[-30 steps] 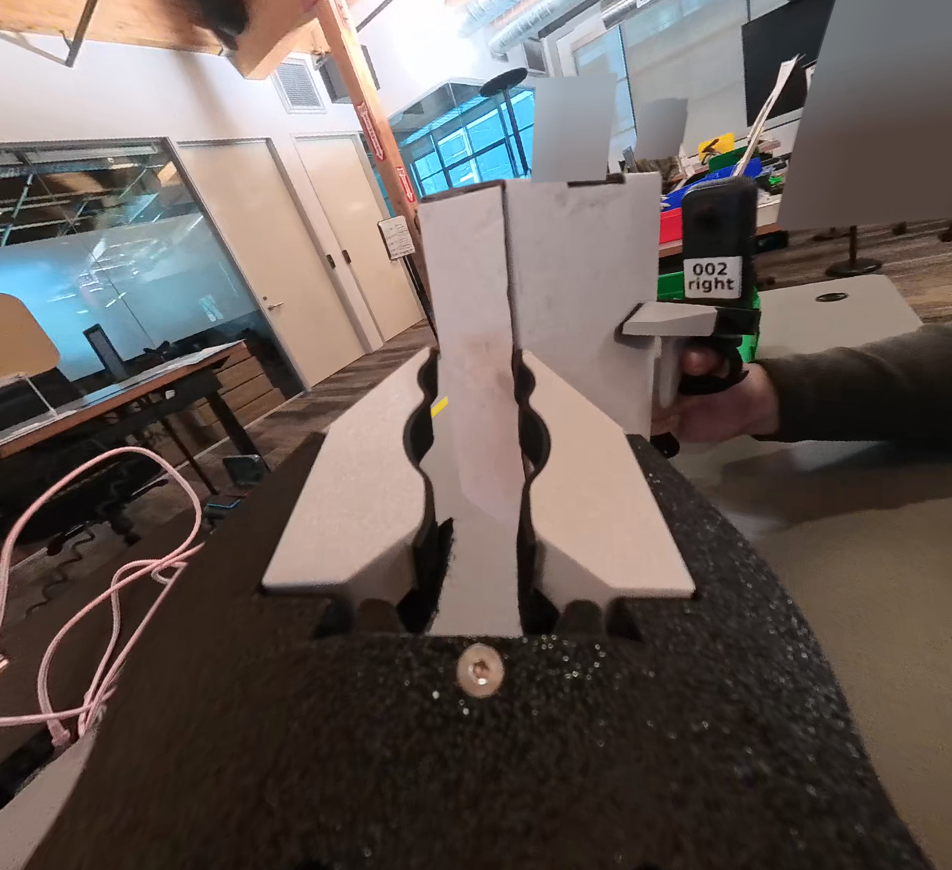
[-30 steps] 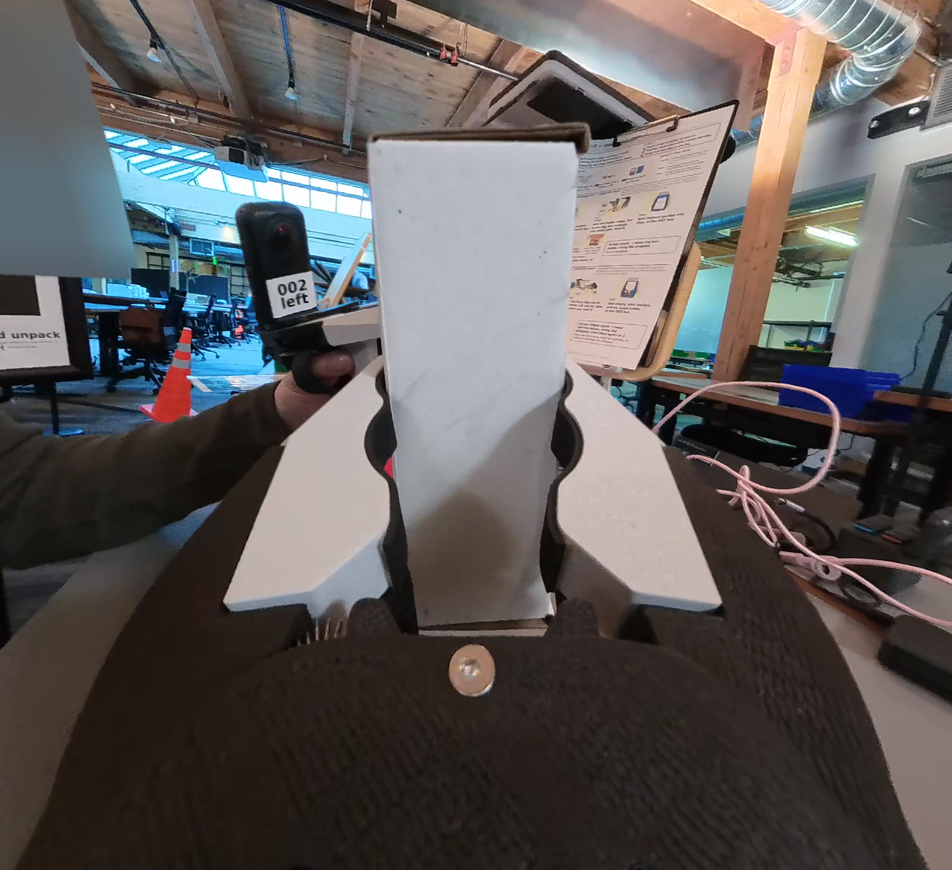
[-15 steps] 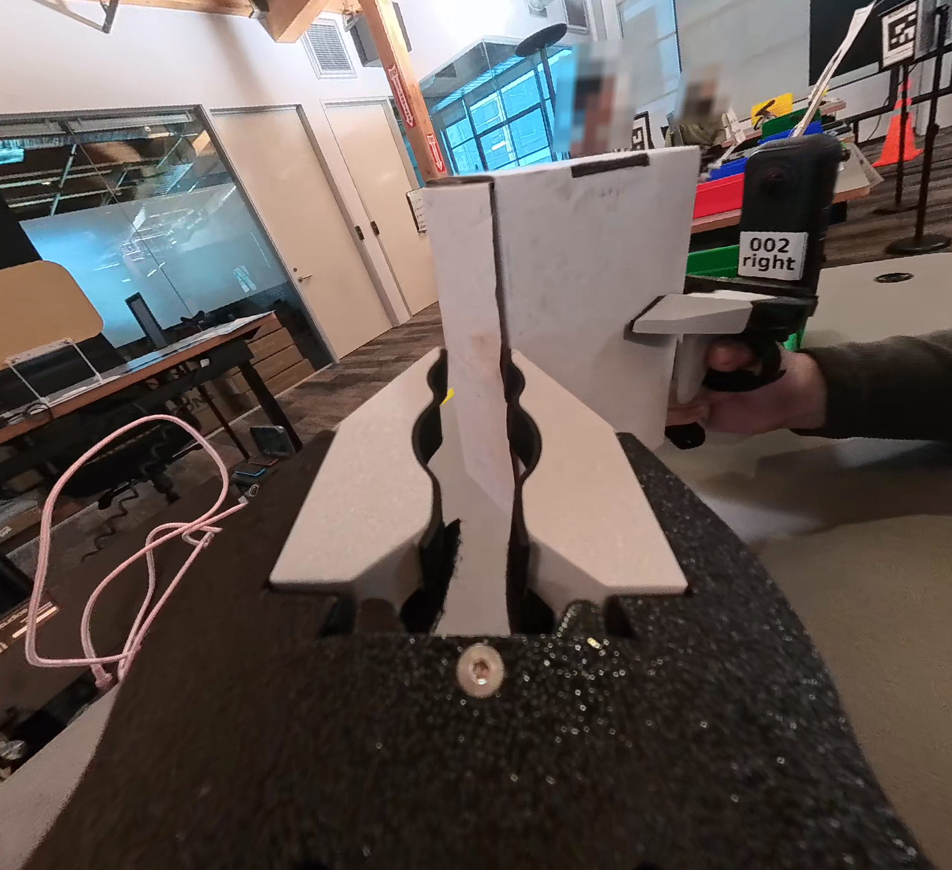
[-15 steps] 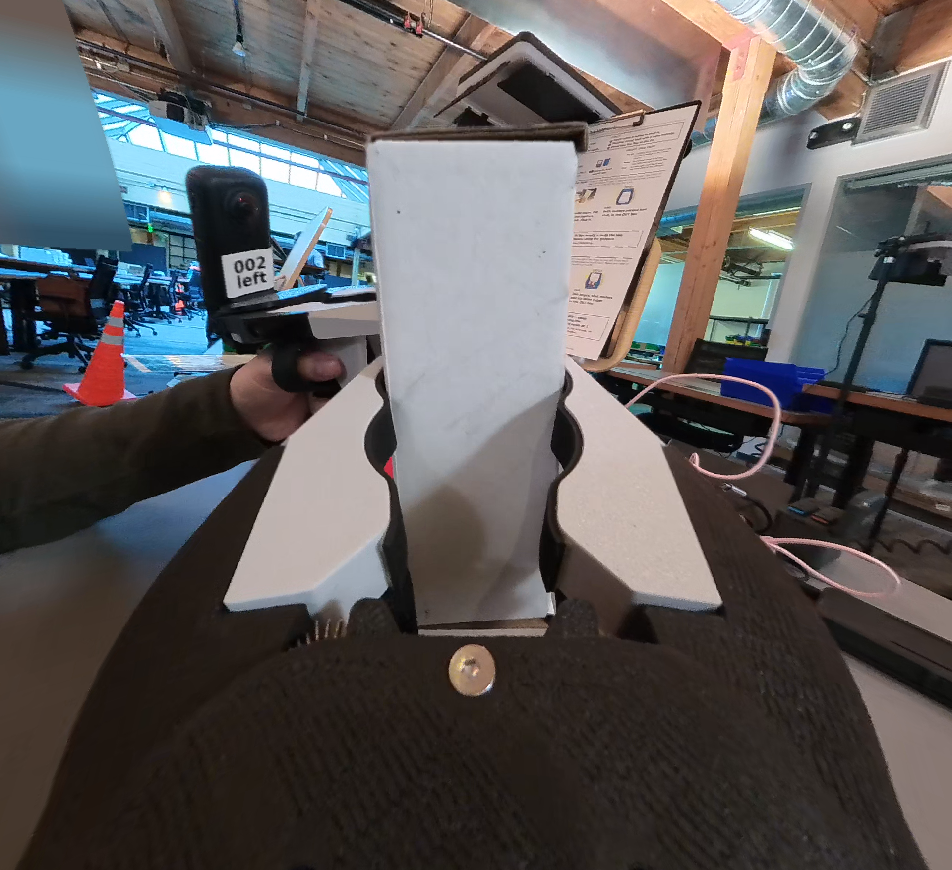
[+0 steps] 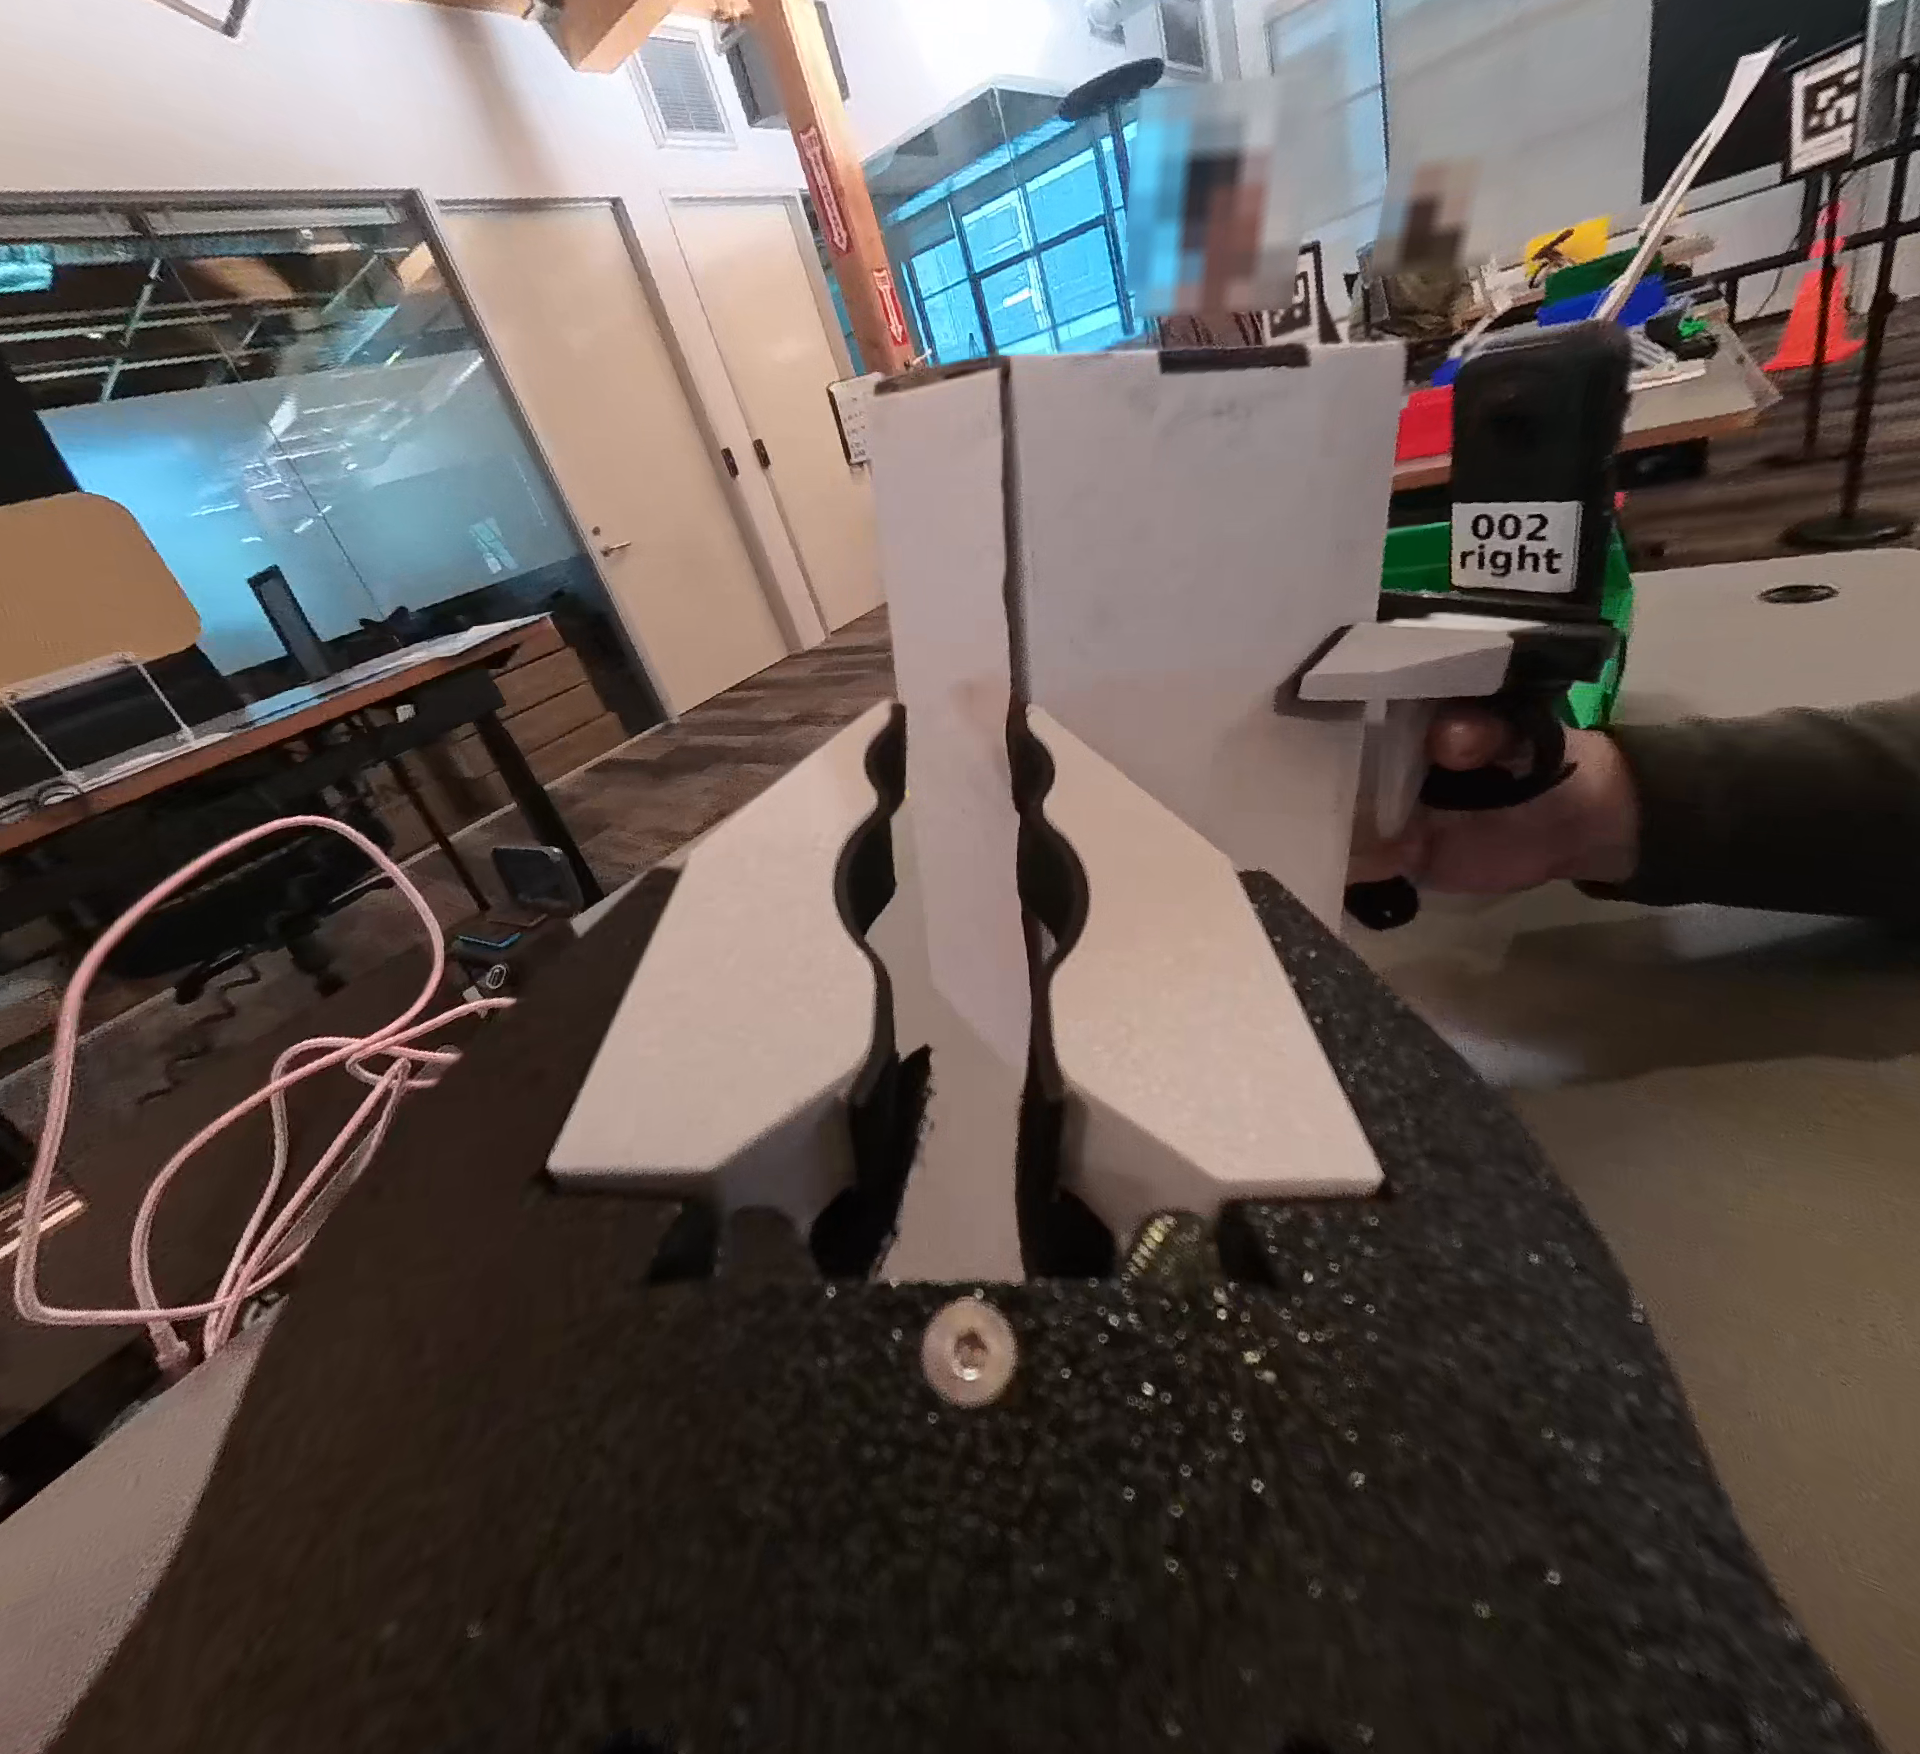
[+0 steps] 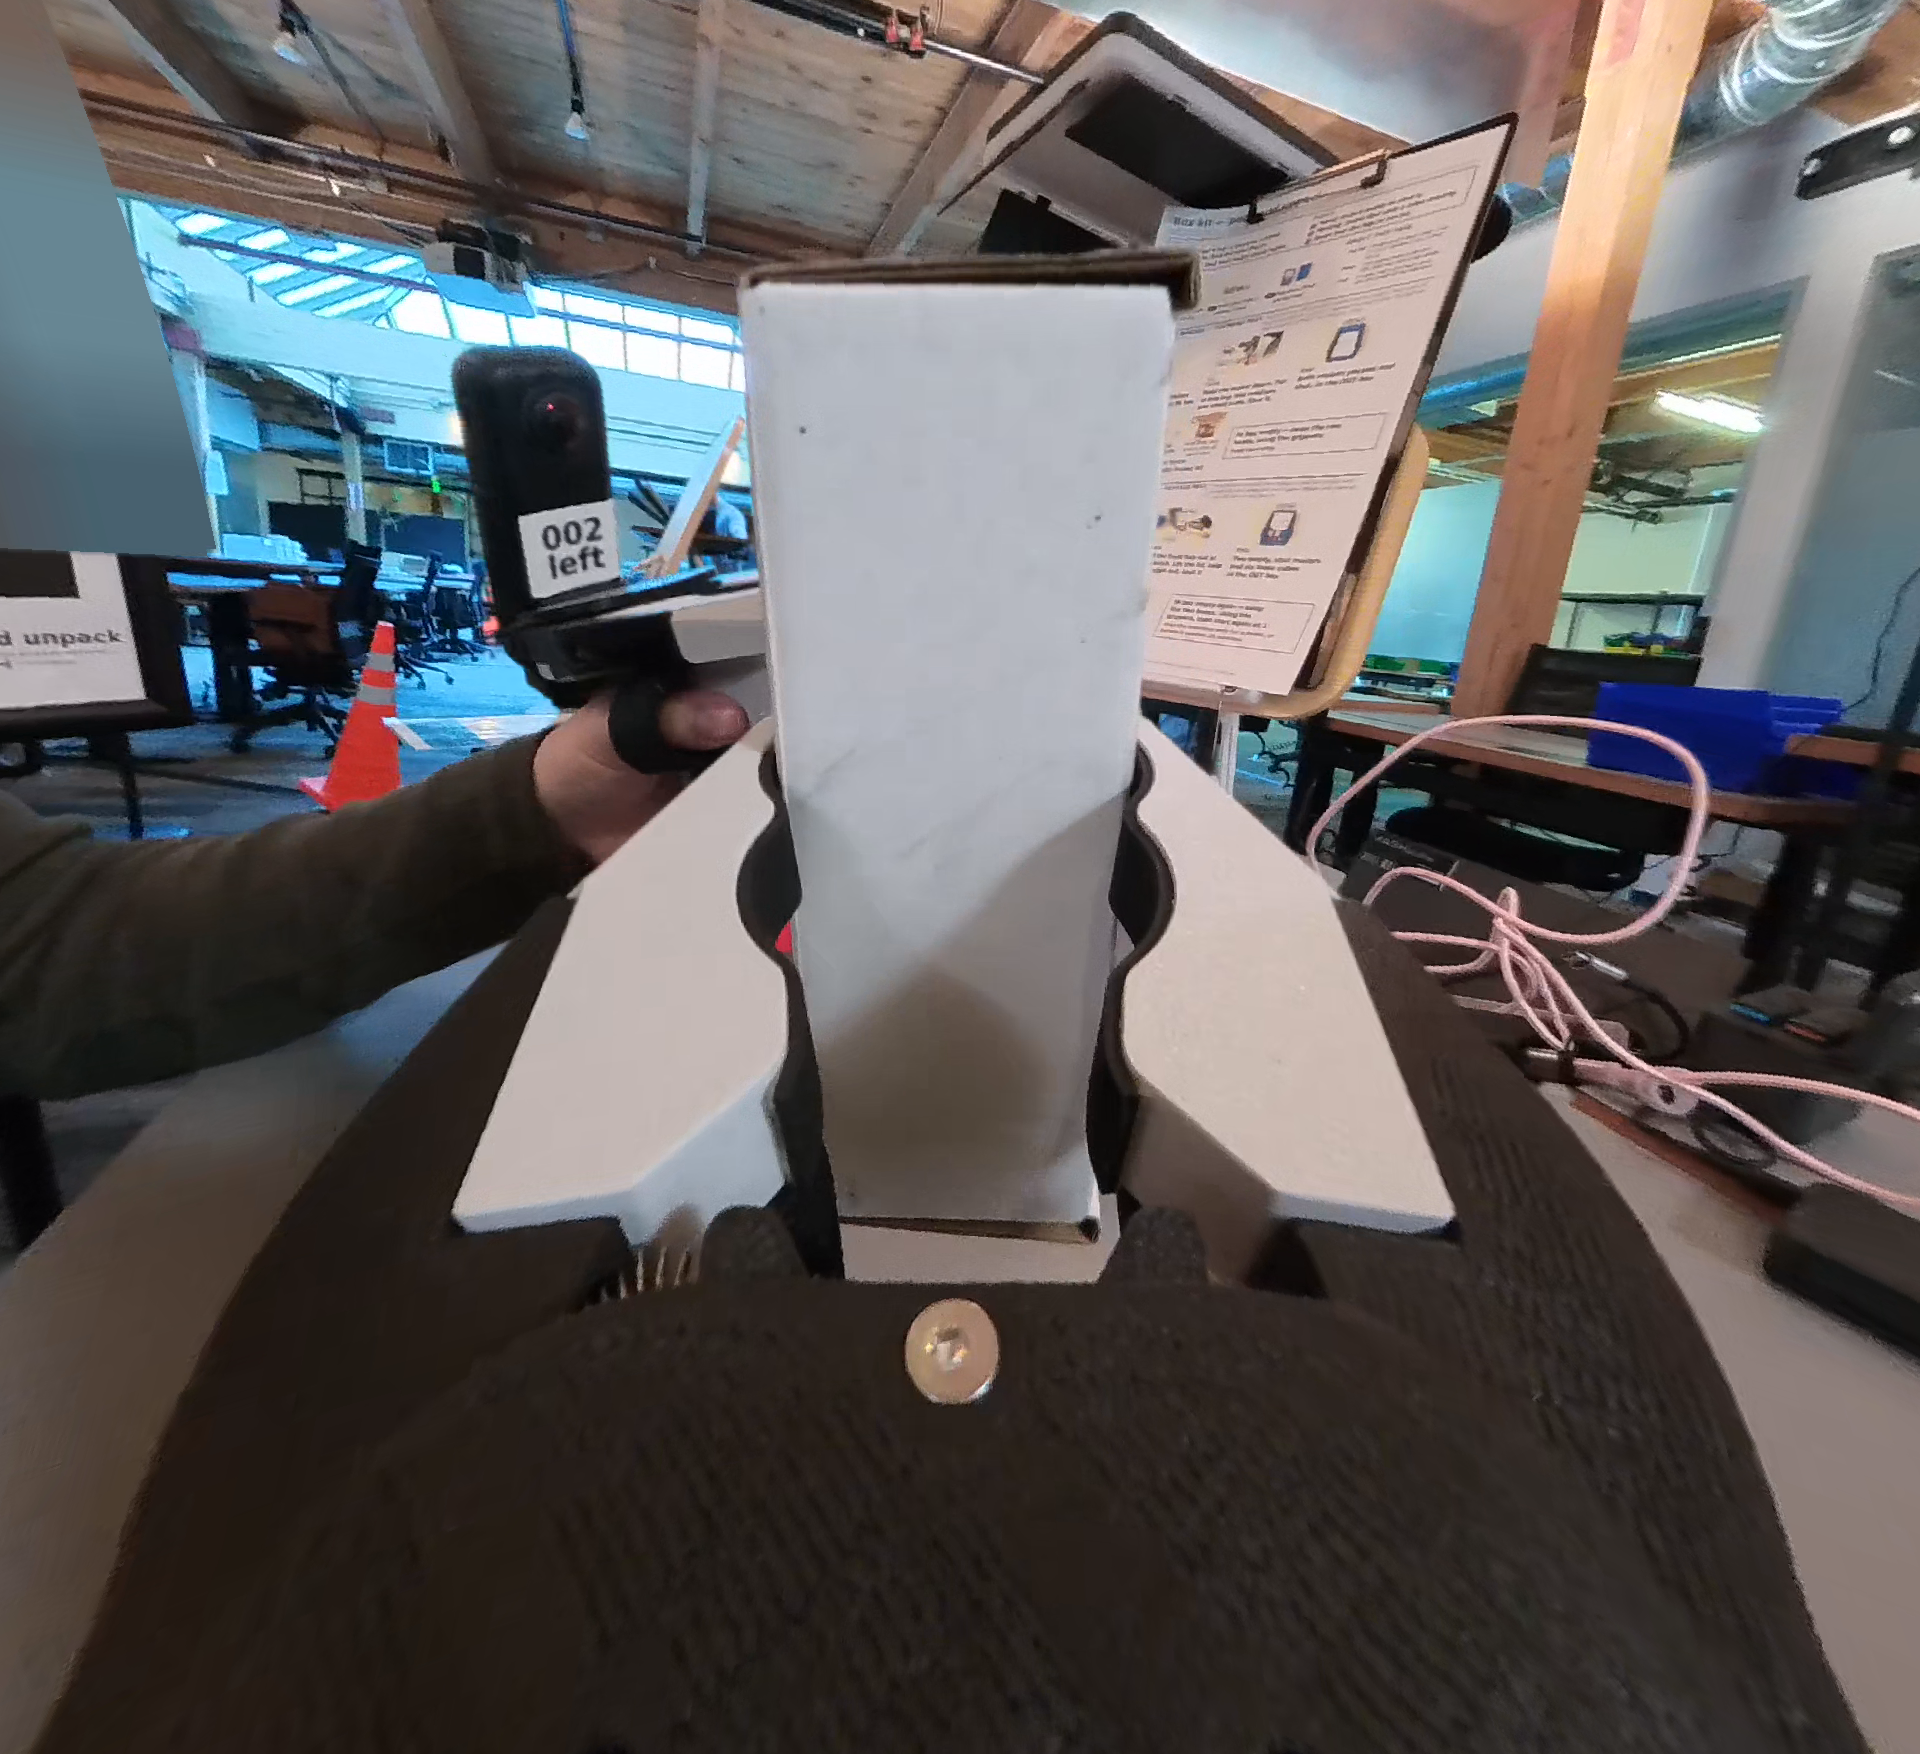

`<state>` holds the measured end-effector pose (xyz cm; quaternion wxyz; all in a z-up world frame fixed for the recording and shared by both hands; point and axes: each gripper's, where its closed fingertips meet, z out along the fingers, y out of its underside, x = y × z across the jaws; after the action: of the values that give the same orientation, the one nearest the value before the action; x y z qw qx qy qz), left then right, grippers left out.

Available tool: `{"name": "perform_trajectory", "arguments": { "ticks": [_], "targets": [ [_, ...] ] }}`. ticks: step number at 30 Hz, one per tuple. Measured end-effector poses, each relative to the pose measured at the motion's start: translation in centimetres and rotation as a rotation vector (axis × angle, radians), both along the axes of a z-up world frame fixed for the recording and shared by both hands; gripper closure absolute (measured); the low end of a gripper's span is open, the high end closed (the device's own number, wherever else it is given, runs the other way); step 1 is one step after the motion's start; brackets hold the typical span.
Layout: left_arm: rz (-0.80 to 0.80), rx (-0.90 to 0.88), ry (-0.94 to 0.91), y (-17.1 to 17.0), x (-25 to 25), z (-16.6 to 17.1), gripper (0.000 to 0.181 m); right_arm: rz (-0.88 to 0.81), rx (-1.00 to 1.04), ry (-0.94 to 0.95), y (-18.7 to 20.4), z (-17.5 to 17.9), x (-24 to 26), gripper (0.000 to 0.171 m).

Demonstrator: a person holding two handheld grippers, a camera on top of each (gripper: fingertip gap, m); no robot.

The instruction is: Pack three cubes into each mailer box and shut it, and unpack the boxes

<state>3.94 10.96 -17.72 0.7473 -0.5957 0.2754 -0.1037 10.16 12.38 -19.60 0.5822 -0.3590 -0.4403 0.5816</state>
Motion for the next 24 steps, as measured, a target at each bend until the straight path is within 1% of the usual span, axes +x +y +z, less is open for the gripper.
{"name": "perform_trajectory", "arguments": {
  "ticks": [2, 7, 9, 12, 19, 21, 24],
  "targets": [
    [0.009, -0.003, 0.032, 0.1, 0.0, -0.4, 0.165, -0.001, -0.003, -0.010, 0.1, -0.2, 0.0, 0.112],
    [0.020, 0.037, 0.128, -0.2, 0.8, -0.7, 0.181, 0.010, 0.001, -0.032, 0.2, -0.3, 0.0, 0.113],
    [0.046, 0.081, 0.148, -0.4, 0.9, -0.3, 0.181, 0.030, -0.005, -0.037, 0.0, -0.3, 0.1, 0.113],
    [0.065, 0.099, 0.176, -0.7, 1.2, 0.1, 0.181, 0.079, -0.032, -0.034, -0.1, -0.2, 0.3, 0.113],
    [-0.045, 0.042, 0.174, -1.8, 2.5, 0.1, 0.181, 0.237, -0.096, -0.037, -0.3, -0.4, 1.4, 0.112],
    [-0.059, 0.030, 0.170, -1.9, 2.7, 0.0, 0.181, 0.245, -0.091, -0.045, -0.3, -0.5, 1.5, 0.112],
    [-0.019, 0.044, 0.181, -1.4, 2.8, -0.2, 0.181, 0.213, -0.074, -0.048, 0.0, -0.5, 1.5, 0.112]
  ]
}}
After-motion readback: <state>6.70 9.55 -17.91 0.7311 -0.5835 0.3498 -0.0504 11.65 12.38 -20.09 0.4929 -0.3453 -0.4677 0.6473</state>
